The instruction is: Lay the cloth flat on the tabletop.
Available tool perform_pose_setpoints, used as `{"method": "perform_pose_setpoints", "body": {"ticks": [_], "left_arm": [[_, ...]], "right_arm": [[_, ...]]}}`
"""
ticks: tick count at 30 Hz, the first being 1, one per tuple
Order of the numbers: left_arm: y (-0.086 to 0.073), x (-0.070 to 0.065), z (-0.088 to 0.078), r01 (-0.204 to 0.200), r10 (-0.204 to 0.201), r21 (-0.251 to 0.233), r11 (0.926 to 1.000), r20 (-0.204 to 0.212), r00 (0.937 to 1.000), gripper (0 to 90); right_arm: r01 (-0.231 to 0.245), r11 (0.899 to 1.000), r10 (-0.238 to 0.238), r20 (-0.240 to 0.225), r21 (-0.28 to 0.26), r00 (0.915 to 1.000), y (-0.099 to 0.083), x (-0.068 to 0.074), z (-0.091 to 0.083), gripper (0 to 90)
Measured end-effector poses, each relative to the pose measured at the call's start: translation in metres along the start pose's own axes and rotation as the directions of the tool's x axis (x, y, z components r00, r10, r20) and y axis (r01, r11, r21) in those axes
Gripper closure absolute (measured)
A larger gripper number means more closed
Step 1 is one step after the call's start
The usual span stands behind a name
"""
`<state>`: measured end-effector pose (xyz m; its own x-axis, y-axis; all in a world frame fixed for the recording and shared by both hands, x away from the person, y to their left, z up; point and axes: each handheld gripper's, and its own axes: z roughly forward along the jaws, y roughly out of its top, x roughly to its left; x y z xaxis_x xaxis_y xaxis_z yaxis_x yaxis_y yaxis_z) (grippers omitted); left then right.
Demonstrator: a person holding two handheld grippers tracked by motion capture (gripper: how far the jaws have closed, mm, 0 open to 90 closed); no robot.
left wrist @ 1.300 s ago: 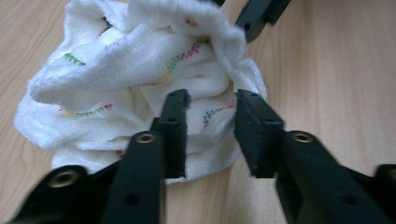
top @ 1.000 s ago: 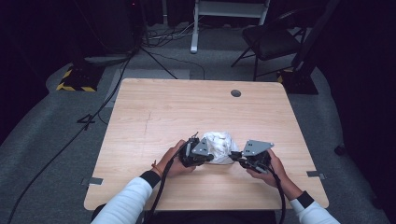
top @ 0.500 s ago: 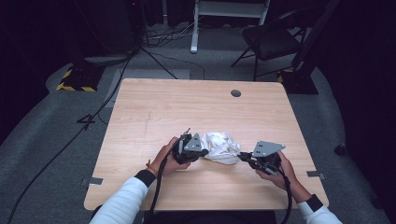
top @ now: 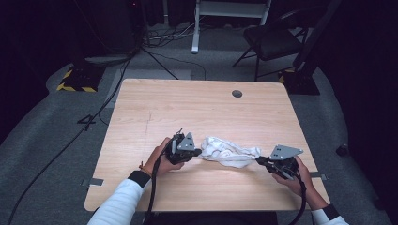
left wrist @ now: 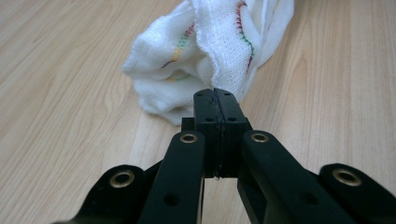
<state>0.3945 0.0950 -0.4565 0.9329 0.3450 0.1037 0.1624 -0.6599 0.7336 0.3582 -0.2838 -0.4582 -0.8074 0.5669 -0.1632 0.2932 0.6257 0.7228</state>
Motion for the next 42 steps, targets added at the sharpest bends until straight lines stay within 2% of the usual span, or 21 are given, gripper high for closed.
{"method": "perform_pose_setpoints", "body": {"ticks": [5,6,10,11,14,15,19,20,21,23,24,25,27,28,30,31,32,35,39,41,42], "left_arm": [[-0.006,0.008,-0.013,0.02,-0.02,-0.013,0.9997,-0.047,0.9987,89.5],[-0.007,0.009,-0.017,0.019,-0.02,-0.017,0.9997,-0.058,0.9981,89.5],[-0.009,0.014,-0.033,0.043,-0.048,-0.067,0.9969,-0.082,0.9955,89.6],[-0.011,0.015,-0.042,0.058,-0.067,-0.094,0.9938,-0.093,0.9934,89.6],[-0.013,0.016,-0.051,0.068,-0.08,-0.111,0.9916,-0.11,0.9907,89.6],[-0.018,0.018,-0.06,0.079,-0.095,-0.124,0.9891,-0.133,0.9865,89.6],[-0.028,0.021,-0.069,0.113,-0.132,-0.134,0.9845,-0.141,0.9812,89.6],[-0.032,0.022,-0.071,0.134,-0.151,-0.126,0.983,-0.134,0.9795,89.6],[-0.038,0.02,-0.069,0.141,-0.151,-0.089,0.986,-0.11,0.9825,89.6],[-0.042,0.014,-0.062,0.136,-0.138,-0.032,0.9902,-0.078,0.9874,89.6],[-0.042,0.014,-0.062,0.136,-0.138,-0.032,0.9902,-0.078,0.9874,89.5],[-0.044,0.011,-0.058,0.125,-0.125,0.005,0.9921,-0.059,0.9904,89.5],[-0.047,0.003,-0.052,0.109,-0.106,0.052,0.9927,-0.058,0.9927,88.7],[-0.048,0.001,-0.051,0.113,-0.11,0.057,0.9919,-0.06,0.9921,81.4],[-0.049,-0.002,-0.05,0.13,-0.128,0.041,0.9906,-0.063,0.9898,65.3],[-0.048,-0.004,-0.05,0.159,-0.156,0.033,0.9866,-0.094,0.9833,59.3],[-0.047,-0.004,-0.051,0.156,-0.154,0.024,0.9874,-0.086,0.9844,58.4],[-0.043,-0.004,-0.052,0.161,-0.162,-0.015,0.9868,-0.1,0.9818,44.0],[-0.034,0.002,-0.047,0.187,-0.192,-0.054,0.9809,-0.123,0.9735,36.4],[-0.029,0.009,-0.039,0.187,-0.191,-0.043,0.9813,-0.116,0.9746,35.6],[-0.027,0.012,-0.035,0.184,-0.187,-0.036,0.9822,-0.116,0.9754,37.6]], "right_arm": [[-0.016,1.0,0.016,0.026,-0.005,0.9995,-0.004,-0.005,-0.005,87.2],[-0.033,0.999,0.034,0.042,-0.026,0.9985,-0.005,-0.01,-0.01,87.2],[-0.054,0.997,0.059,0.076,-0.058,0.9954,-0.005,-0.016,-0.02,87.3],[-0.06,0.995,0.068,0.096,-0.083,0.9931,-0.004,-0.02,-0.026,87.4],[-0.064,0.992,0.076,0.116,-0.107,0.9904,-0.003,-0.022,-0.032,87.5],[-0.066,0.991,0.079,0.121,-0.113,0.9895,-0.003,-0.023,-0.035,87.5],[-0.09,0.989,0.105,0.125,-0.118,0.9867,-0.008,-0.028,-0.038,87.5],[-0.105,0.988,0.118,0.111,-0.114,0.9869,-0.011,-0.03,-0.037,87.5],[-0.114,0.988,0.125,0.104,-0.108,0.9867,-0.012,-0.03,-0.036,87.4],[-0.128,0.989,0.133,0.085,-0.069,0.9874,-0.016,-0.03,-0.029,85.8],[-0.128,0.991,0.132,0.082,-0.048,0.9879,-0.017,-0.031,-0.026,83.8],[-0.128,0.991,0.132,0.082,-0.048,0.9879,-0.017,-0.031,-0.026,83.8],[-0.142,0.99,0.141,0.111,-0.006,0.9838,-0.02,-0.032,-0.021,73.6],[-0.18,0.984,0.18,0.115,-0.014,0.9769,-0.023,-0.036,-0.021,65.2],[-0.21,0.977,0.212,0.125,-0.025,0.9692,-0.024,-0.039,-0.023,58.8],[-0.223,0.974,0.226,0.128,-0.038,0.9657,-0.024,-0.041,-0.024,56.8],[-0.231,0.972,0.235,0.13,-0.046,0.9633,-0.023,-0.041,-0.025,55.4],[-0.215,0.975,0.221,0.165,-0.055,0.9611,-0.019,-0.04,-0.026,50.7],[-0.197,0.978,0.208,0.192,-0.074,0.9591,-0.014,-0.038,-0.027,47.0],[-0.198,0.976,0.211,0.186,-0.086,0.9595,-0.012,-0.038,-0.026,46.6],[-0.186,0.978,0.2,0.171,-0.093,0.9647,-0.005,-0.035,-0.022,45.2]]}}
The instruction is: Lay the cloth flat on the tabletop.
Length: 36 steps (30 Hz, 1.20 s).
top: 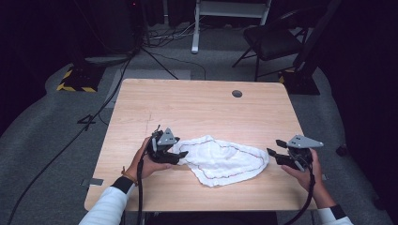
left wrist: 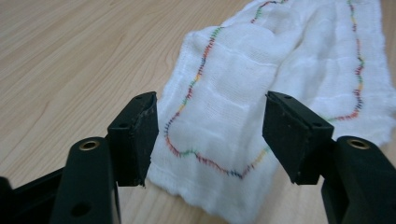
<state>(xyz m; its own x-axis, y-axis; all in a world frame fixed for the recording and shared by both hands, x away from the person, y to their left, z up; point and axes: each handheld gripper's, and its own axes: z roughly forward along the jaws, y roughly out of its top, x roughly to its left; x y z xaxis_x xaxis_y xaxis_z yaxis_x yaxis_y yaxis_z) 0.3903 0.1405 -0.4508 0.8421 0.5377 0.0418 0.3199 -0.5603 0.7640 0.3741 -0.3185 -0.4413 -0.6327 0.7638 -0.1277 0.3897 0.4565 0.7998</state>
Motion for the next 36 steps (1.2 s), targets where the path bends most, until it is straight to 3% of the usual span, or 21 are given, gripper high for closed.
{"method": "perform_pose_setpoints", "body": {"ticks": [1,2,5,6,8,10,11,12,13,15,16,18,24,26,27,29,33,35,36], "left_arm": [[0.002,0.002,0.004,0.0,0.0,0.007,1.0,0.001,1.0,37.6],[0.006,0.005,0.016,-0.011,0.011,0.027,0.9996,0.002,0.9999,40.4],[0.009,0.011,0.038,-0.01,0.008,0.094,0.9955,0.022,0.9997,42.2],[0.009,0.011,0.038,-0.01,0.008,0.094,0.9955,0.022,0.9997,45.9],[0.01,0.012,0.048,-0.024,0.022,0.12,0.9924,0.021,0.9995,51.6],[0.01,0.012,0.053,-0.05,0.04,0.158,0.9862,0.063,0.9972,62.5],[0.009,0.01,0.056,-0.068,0.055,0.182,0.9809,0.071,0.9959,62.5],[0.007,0.009,0.058,-0.101,0.085,0.218,0.9708,0.078,0.9933,66.7],[0.005,0.007,0.058,-0.116,0.101,0.215,0.9696,0.08,0.9916,73.4],[0.003,0.005,0.054,-0.132,0.113,0.218,0.967,0.096,0.9889,80.4],[0.003,0.005,0.054,-0.132,0.113,0.218,0.967,0.096,0.9889,82.3],[0.002,0.005,0.05,-0.128,0.108,0.227,0.9653,0.099,0.9892,85.3],[-0.003,-0.002,0.039,-0.151,0.123,0.246,0.9576,0.124,0.9847,86.8],[-0.003,-0.008,0.037,-0.172,0.137,0.251,0.9526,0.151,0.9789,86.9],[-0.004,-0.016,0.035,-0.188,0.143,0.254,0.9488,0.183,0.9726,86.7],[-0.006,-0.022,0.034,-0.198,0.15,0.255,0.9464,0.195,0.9692,85.6],[-0.011,-0.032,0.03,-0.188,0.129,0.245,0.9511,0.236,0.9631,83.8],[-0.014,-0.038,0.028,-0.17,0.115,0.234,0.9574,0.232,0.9659,80.2],[-0.015,-0.044,0.027,-0.16,0.103,0.225,0.9611,0.247,0.9636,78.2]], "right_arm": [[0.0,1.0,0.0,0.0,0.0,1.0,0.0,0.0,0.0,45.2],[0.033,0.999,-0.032,-0.036,0.023,0.9988,0.004,0.008,0.009,44.6],[0.083,0.991,-0.078,-0.056,0.101,0.9954,0.002,0.019,0.027,42.8],[0.083,0.991,-0.078,-0.056,0.101,0.9954,0.002,0.019,0.027,42.8],[0.09,0.982,-0.076,-0.088,0.168,0.9932,-0.005,0.019,0.039,42.5],[0.086,0.975,-0.068,-0.095,0.203,0.9932,-0.01,0.017,0.042,49.1],[0.086,0.975,-0.068,-0.095,0.203,0.9932,-0.01,0.017,0.042,49.1],[0.086,0.972,-0.064,-0.105,0.219,0.9924,-0.013,0.016,0.042,54.4],[0.095,0.969,-0.072,-0.105,0.226,0.9918,-0.015,0.015,0.041,66.3],[0.104,0.973,-0.081,-0.118,0.206,0.9897,-0.019,0.013,0.037,78.6],[0.104,0.973,-0.081,-0.118,0.206,0.9897,-0.019,0.013,0.037,78.6],[0.135,0.969,-0.117,-0.096,0.207,0.9885,-0.02,0.012,0.034,84.2],[0.096,0.979,-0.099,0.008,0.181,0.995,-0.018,0.003,0.029,84.4],[0.091,0.98,-0.1,0.041,0.178,0.9942,-0.017,0.0,0.029,84.4],[0.087,0.981,-0.098,0.055,0.173,0.9937,-0.017,-0.002,0.03,84.4],[0.074,0.983,-0.087,0.071,0.17,0.9936,-0.017,-0.004,0.03,84.5],[0.065,0.983,-0.081,0.093,0.171,0.9924,-0.017,-0.006,0.03,84.2],[0.059,0.984,-0.077,0.1,0.169,0.992,-0.017,-0.007,0.03,80.5],[0.055,0.985,-0.073,0.105,0.167,0.9918,-0.018,-0.007,0.031,77.2]]}}
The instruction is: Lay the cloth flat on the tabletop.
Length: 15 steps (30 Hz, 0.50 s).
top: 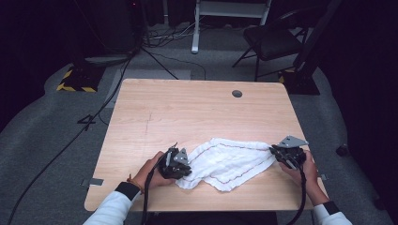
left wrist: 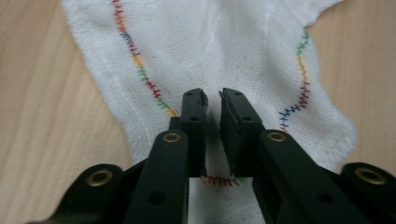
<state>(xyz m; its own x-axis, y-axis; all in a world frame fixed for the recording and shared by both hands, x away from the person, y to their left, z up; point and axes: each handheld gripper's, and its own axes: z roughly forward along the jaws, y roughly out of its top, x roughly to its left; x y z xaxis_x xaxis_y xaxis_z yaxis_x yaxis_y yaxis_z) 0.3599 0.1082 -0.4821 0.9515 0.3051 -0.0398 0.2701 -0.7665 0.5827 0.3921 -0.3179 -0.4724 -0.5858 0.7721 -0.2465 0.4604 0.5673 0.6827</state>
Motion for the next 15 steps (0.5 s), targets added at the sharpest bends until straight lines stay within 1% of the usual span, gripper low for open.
{"method": "perform_pose_setpoints", "body": {"ticks": [1,2,3,4,5,6,7,8,9,10,11,12,13,14,15], "left_arm": [[0.0,0.0,0.0,0.0,0.0,0.0,1.0,0.0,1.0,74.9],[0.001,-0.005,0.001,-0.017,0.017,-0.001,0.9999,-0.009,0.9998,74.9],[0.003,-0.009,0.001,-0.02,0.02,0.004,0.9998,-0.045,0.9988,68.7],[0.005,-0.011,0.002,-0.011,0.012,0.005,0.9999,-0.078,0.9969,47.2],[0.009,-0.009,-0.001,0.001,-0.002,-0.015,0.9999,-0.106,0.9943,41.4],[0.009,-0.009,-0.001,0.001,-0.002,-0.015,0.9999,-0.106,0.9943,37.6],[0.011,-0.005,-0.004,0.015,-0.021,-0.059,0.9981,-0.111,0.9936,37.6],[0.014,-0.001,-0.006,0.026,-0.037,-0.087,0.9959,-0.121,0.9919,32.0],[0.016,0.002,-0.007,0.036,-0.049,-0.104,0.9939,-0.127,0.9907,30.3],[0.02,0.007,-0.008,0.047,-0.063,-0.117,0.9921,-0.138,0.9884,30.3],[0.026,0.013,-0.009,0.046,-0.066,-0.131,0.9903,-0.15,0.9865,29.0],[0.03,0.017,-0.009,0.043,-0.065,-0.138,0.9894,-0.156,0.9856,29.0],[0.037,0.024,-0.009,0.039,-0.064,-0.15,0.988,-0.168,0.9836,29.1],[0.042,0.029,-0.008,0.04,-0.068,-0.16,0.9863,-0.175,0.9822,29.6],[0.049,0.037,-0.005,0.044,-0.074,-0.173,0.984,-0.176,0.9815,29.6]], "right_arm": [[0.0,1.0,0.0,0.0,0.0,1.0,0.0,0.0,0.0,77.2],[-0.003,1.0,0.003,0.007,0.0,1.0,0.0,0.0,0.0,70.5],[-0.007,1.0,0.007,0.017,0.0,0.9998,0.0,-0.001,0.001,62.1],[-0.022,1.0,0.023,0.027,-0.012,0.9994,0.001,-0.001,0.0,52.4],[-0.024,0.999,0.025,0.028,-0.026,0.9993,0.002,0.0,-0.003,50.1],[-0.024,0.999,0.025,0.028,-0.026,0.9993,0.002,0.0,-0.003,50.1],[-0.023,0.999,0.024,0.028,-0.039,0.9993,0.003,0.001,-0.005,48.0],[-0.019,0.996,0.02,0.016,-0.091,0.9997,0.008,0.006,-0.014,46.6],[-0.017,0.994,0.017,0.005,-0.105,0.9998,0.01,0.008,-0.017,46.1],[-0.017,0.994,0.017,0.005,-0.105,0.9998,0.01,0.008,-0.017,46.1],[0.002,0.99,-0.007,-0.037,-0.142,0.9993,0.016,0.02,-0.023,46.4],[0.002,0.99,-0.007,-0.037,-0.142,0.9993,0.016,0.02,-0.023,46.4],[0.042,0.988,-0.055,-0.089,-0.148,0.9945,0.021,0.034,-0.023,48.3],[0.061,0.987,-0.079,-0.117,-0.148,0.9901,0.023,0.04,-0.022,50.0],[0.061,0.987,-0.079,-0.117,-0.148,0.9901,0.023,0.04,-0.022,50.0]]}}
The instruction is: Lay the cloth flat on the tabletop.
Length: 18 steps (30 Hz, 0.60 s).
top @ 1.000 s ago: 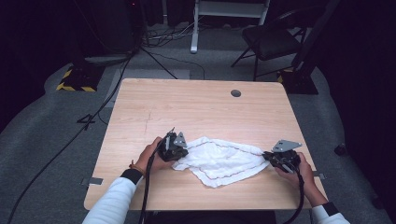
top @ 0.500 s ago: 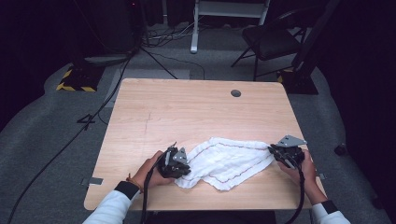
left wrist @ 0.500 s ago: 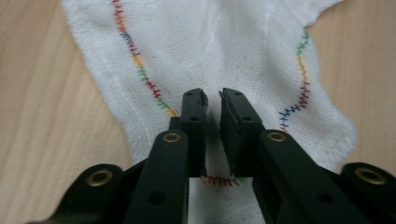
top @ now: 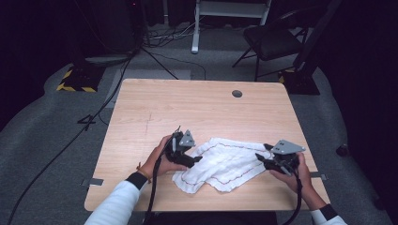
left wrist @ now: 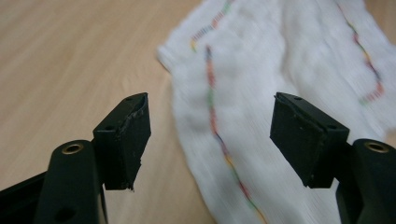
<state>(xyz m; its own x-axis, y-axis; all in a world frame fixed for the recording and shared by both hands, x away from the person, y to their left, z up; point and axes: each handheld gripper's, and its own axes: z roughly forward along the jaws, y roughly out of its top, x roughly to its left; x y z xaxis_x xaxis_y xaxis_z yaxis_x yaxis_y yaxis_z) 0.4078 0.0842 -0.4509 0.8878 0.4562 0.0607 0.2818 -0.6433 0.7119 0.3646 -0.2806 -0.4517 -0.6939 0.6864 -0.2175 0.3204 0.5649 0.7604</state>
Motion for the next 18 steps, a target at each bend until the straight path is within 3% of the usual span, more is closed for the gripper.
{"method": "perform_pose_setpoints", "body": {"ticks": [2,4,6,7,11,13,14,15,17,18], "left_arm": [[0.011,0.011,0.012,0.01,-0.01,-0.007,0.9999,-0.016,0.9998,31.4],[0.019,0.019,0.025,0.015,-0.015,0.004,0.9999,-0.028,0.9995,31.5],[0.027,0.027,0.042,0.019,-0.019,0.017,0.9997,-0.048,0.9987,31.2],[0.03,0.03,0.048,0.029,-0.029,0.015,0.9995,-0.045,0.9986,31.2],[0.036,0.037,0.069,0.054,-0.054,0.028,0.9981,-0.012,0.9985,31.2],[0.037,0.039,0.078,0.056,-0.056,0.041,0.9976,0.0,0.9984,33.4],[0.037,0.039,0.082,0.05,-0.051,0.054,0.9973,0.016,0.9986,33.4],[0.036,0.04,0.085,0.047,-0.048,0.064,0.9969,0.017,0.9987,35.6],[0.034,0.041,0.09,0.036,-0.038,0.08,0.9962,0.03,0.9988,52.1],[0.031,0.043,0.093,0.033,-0.037,0.078,0.9964,0.054,0.9979,52.1]], "right_arm": [[0.063,0.998,-0.06,-0.104,0.025,0.9928,0.004,0.023,0.01,50.7],[0.083,0.996,-0.079,-0.128,0.03,0.9887,0.004,0.028,0.013,51.7],[0.115,0.992,-0.102,-0.195,0.052,0.9755,0.003,0.041,0.019,52.7],[0.115,0.992,-0.102,-0.195,0.052,0.9755,0.003,0.041,0.019,52.7],[0.115,0.992,-0.097,-0.261,0.054,0.9604,0.0,0.051,0.022,51.9],[0.14,0.988,-0.117,-0.286,0.061,0.9511,-0.001,0.061,0.024,51.1],[0.14,0.988,-0.117,-0.286,0.061,0.9511,-0.001,0.061,0.024,51.1],[0.148,0.987,-0.124,-0.295,0.06,0.9474,0.0,0.064,0.025,50.9],[0.169,0.983,-0.141,-0.301,0.068,0.9433,-0.001,0.069,0.027,49.8],[0.173,0.982,-0.144,-0.302,0.071,0.9425,-0.002,0.07,0.028,49.5]]}}
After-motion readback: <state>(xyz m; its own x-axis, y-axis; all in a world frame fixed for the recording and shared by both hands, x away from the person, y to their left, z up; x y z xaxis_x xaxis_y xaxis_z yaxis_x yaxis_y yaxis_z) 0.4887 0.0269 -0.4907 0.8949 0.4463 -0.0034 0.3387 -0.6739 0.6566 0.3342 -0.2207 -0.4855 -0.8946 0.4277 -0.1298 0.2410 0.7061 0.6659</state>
